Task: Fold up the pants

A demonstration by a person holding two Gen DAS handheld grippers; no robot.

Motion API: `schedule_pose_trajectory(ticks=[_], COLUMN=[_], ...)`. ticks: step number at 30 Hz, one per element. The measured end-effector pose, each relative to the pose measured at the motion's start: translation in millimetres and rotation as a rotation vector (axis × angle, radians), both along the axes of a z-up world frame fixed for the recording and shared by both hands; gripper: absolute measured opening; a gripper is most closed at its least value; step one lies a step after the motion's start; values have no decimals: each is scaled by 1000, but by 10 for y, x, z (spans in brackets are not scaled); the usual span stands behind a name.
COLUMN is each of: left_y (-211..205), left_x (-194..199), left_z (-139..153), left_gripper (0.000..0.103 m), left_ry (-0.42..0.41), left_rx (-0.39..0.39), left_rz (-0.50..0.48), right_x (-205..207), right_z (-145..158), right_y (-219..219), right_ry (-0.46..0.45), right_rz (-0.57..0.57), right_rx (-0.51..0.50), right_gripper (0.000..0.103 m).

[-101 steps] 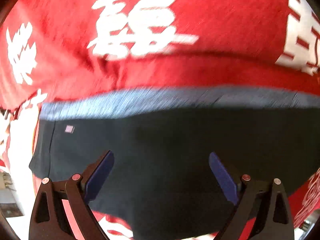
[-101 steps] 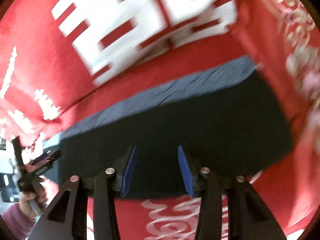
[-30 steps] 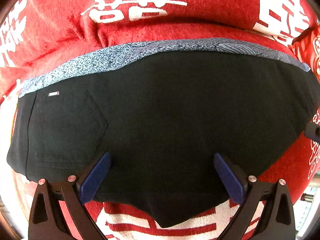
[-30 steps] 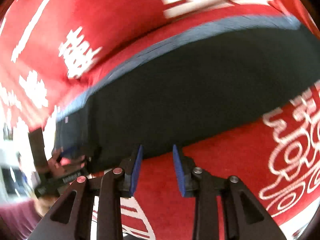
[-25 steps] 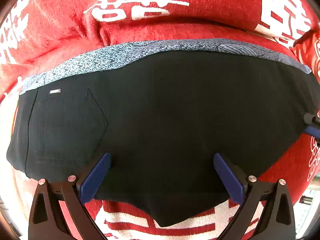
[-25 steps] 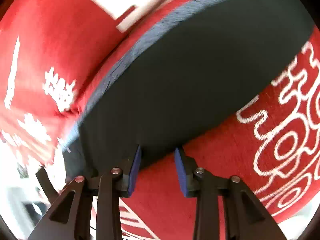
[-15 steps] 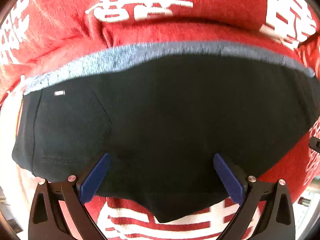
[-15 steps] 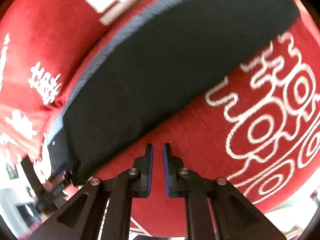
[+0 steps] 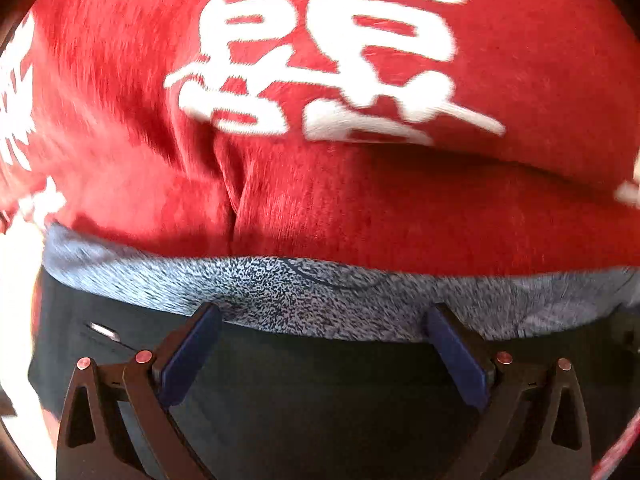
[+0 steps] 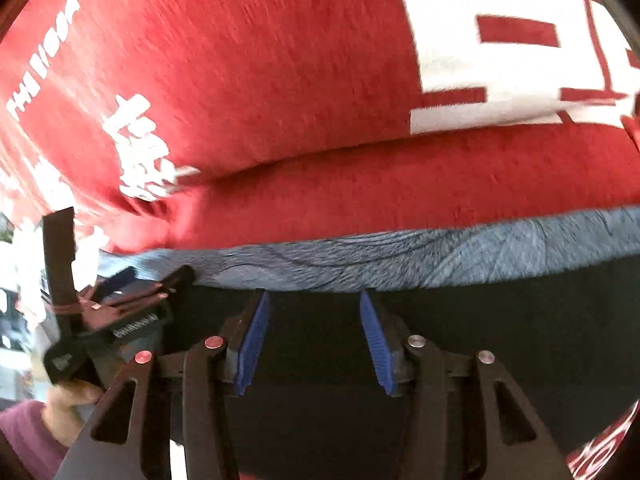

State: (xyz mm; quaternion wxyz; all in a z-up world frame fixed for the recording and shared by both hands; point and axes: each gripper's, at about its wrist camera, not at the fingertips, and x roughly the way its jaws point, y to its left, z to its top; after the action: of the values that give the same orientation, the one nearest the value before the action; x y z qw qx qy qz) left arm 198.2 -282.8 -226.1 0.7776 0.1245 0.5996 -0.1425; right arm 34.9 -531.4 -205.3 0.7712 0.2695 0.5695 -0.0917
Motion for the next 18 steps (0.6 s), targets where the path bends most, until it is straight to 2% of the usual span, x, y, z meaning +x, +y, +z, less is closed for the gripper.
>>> schedule_pose_trajectory(ticks=[2, 5, 10, 12, 18], left_y=[38, 8, -45, -46, -232], left_x=[39, 35, -64, -174, -714], left_z=[-21, 6, 226, 358, 571], left_gripper=[103, 103, 103, 103, 103], left_ry=[15, 5, 8, 9, 44], left_rx=[-16, 4, 45, 40, 27], left_rz=[19, 13, -7, -25, -111], right_x=[12, -47, -252, -395, -1041], right_z=[-24, 1, 132, 229, 340], right_y=[-98, -329, -664, -652, -531], right_ry=[-19, 4, 36, 42, 95], right_rz=[-11, -54, -174, -175, -203], right_rx=[-11, -86, -25, -27, 27], right_gripper=[34, 33, 41, 51, 54])
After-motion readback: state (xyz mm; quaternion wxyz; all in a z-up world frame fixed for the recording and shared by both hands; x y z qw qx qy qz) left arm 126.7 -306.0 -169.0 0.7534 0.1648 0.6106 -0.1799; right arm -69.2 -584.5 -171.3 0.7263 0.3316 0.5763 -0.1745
